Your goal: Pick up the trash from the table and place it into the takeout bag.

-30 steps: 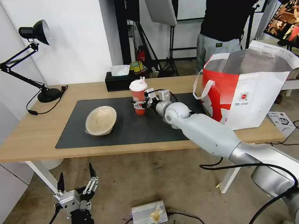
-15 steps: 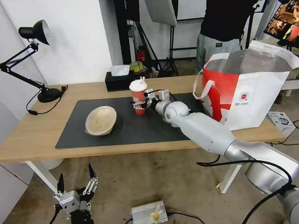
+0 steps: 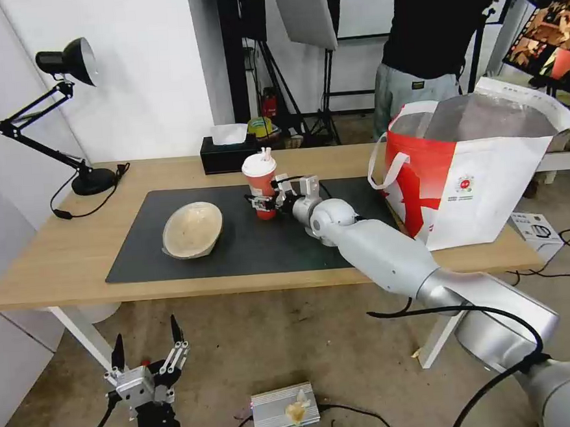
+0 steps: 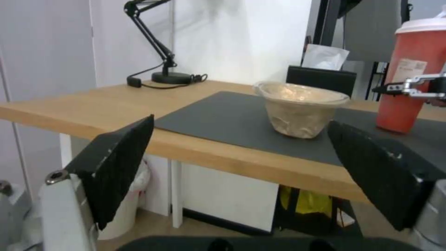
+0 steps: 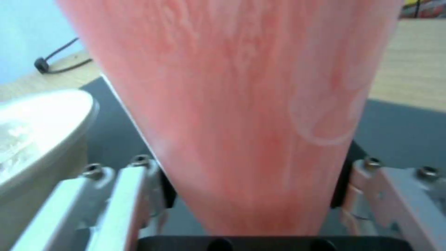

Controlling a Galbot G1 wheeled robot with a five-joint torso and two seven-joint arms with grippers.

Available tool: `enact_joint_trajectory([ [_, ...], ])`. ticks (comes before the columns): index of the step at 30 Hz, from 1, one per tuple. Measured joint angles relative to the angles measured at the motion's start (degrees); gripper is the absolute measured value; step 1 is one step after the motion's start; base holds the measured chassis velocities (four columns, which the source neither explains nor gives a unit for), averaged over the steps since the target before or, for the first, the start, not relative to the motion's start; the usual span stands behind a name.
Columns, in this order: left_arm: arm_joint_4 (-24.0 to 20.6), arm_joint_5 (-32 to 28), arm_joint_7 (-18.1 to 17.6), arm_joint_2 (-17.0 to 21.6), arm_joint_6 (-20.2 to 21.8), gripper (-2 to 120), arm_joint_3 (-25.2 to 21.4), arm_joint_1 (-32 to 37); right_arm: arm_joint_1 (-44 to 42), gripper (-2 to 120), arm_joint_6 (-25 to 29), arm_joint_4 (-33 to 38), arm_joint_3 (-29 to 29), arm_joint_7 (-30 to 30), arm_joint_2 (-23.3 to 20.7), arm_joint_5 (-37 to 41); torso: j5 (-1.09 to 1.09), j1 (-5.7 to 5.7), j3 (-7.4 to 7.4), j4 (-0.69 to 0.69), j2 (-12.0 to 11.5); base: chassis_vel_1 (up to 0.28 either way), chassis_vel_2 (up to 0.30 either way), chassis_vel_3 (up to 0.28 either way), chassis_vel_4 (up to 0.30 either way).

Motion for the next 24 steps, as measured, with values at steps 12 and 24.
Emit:
enact_joint_trajectory([
  [12,-0.2,0.2,0.1,0.0,0.2,100,0.4,-0.4,0.0,16,-1.0,8.8,0.1,2.9,-6.3,1.9,0.0,0.0,0.0,0.0,0.0,0.0,0.0,0.0,0.0],
  [24,-1.7,0.7,0.1,0.1,0.6,100,0.5,0.3,0.7,6,-3.8,22.4,2.6,7.8,-14.0,5.9,0.0,0.0,0.0,-0.01,0.0,0.0,0.0,0.0,0.0],
])
